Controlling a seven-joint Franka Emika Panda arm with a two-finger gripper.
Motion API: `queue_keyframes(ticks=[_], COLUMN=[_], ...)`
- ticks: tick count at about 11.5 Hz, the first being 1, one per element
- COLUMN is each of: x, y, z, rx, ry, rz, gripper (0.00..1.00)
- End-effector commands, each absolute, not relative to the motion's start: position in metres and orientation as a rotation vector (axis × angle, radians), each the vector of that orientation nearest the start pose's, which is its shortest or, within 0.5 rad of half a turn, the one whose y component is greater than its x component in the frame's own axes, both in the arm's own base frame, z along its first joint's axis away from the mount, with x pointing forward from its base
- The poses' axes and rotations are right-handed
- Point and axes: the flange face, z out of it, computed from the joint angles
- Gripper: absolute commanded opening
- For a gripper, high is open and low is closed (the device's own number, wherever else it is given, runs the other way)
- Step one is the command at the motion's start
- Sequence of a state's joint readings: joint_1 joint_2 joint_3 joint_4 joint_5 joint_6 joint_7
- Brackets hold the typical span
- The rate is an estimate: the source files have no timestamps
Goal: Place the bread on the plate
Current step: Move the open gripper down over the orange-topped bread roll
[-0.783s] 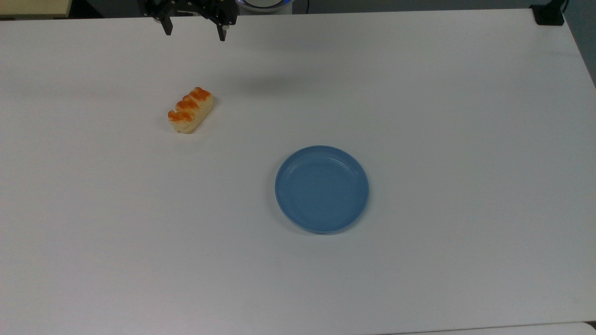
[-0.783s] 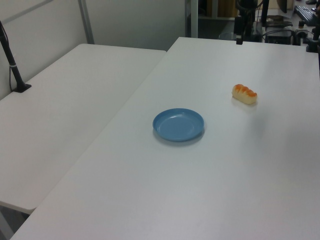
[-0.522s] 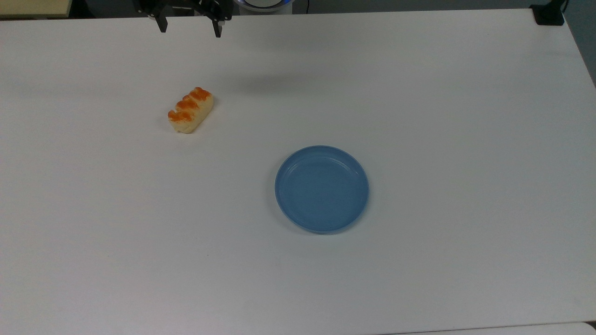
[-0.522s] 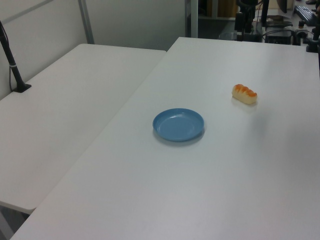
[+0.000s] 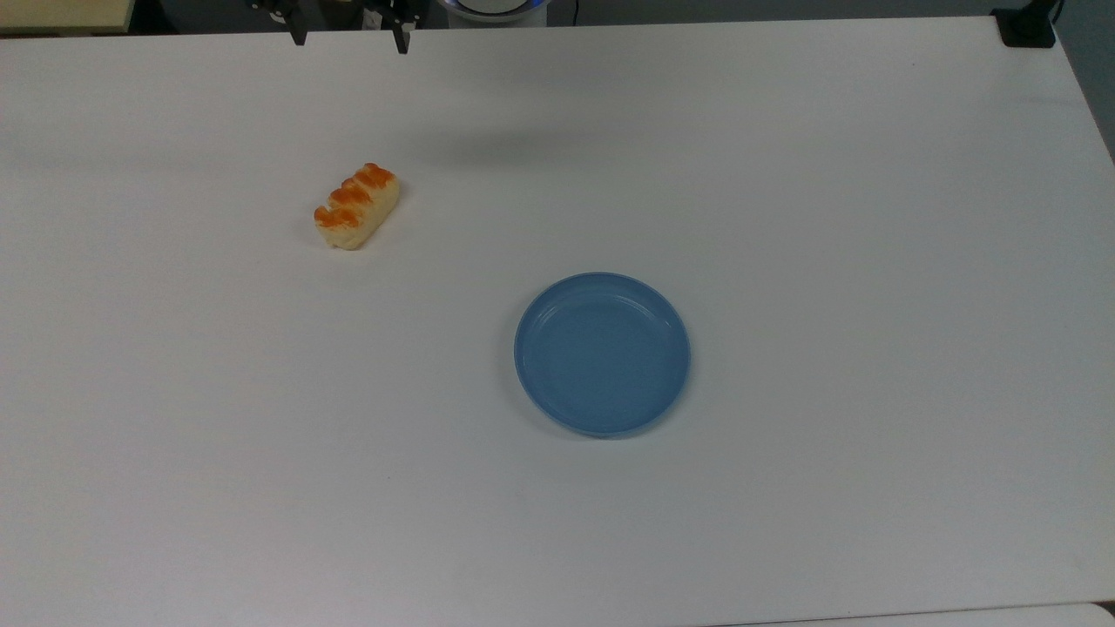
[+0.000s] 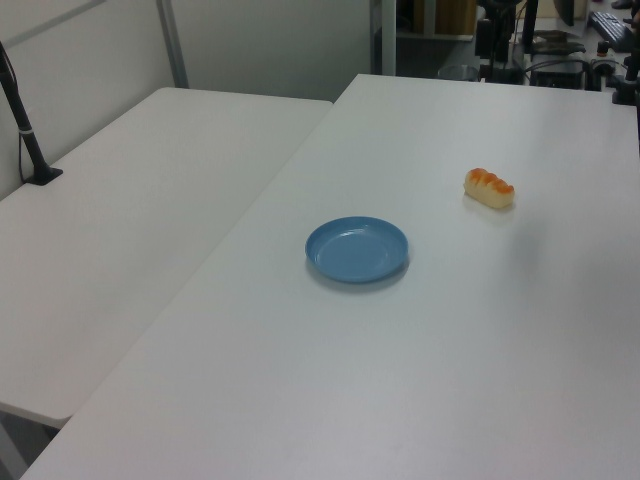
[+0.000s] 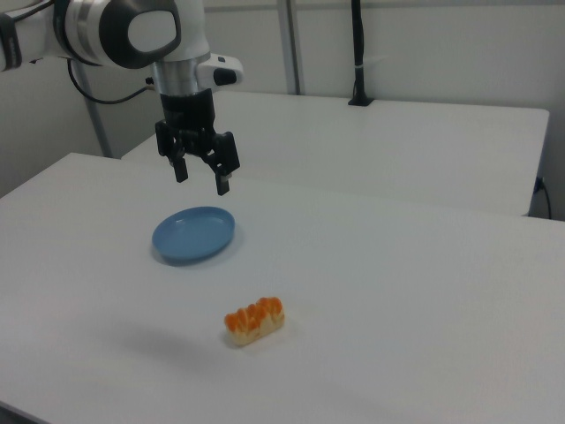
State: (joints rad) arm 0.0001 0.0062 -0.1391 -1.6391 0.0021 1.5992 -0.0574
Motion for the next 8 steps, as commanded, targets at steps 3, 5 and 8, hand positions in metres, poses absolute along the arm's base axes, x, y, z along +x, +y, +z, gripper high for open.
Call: queue_keyframes(ticks=[3, 5, 8], x=[0.544, 0.547, 0.542], y=[-0.092, -0.093, -0.09], z=[0.566, 0.521, 0.463], rx=[-3.11, -3.11, -3.157], ry=[0.259, 0.321, 0.371], rz=[0.137, 0.107, 0.127], gripper=[1.0, 1.0, 1.0])
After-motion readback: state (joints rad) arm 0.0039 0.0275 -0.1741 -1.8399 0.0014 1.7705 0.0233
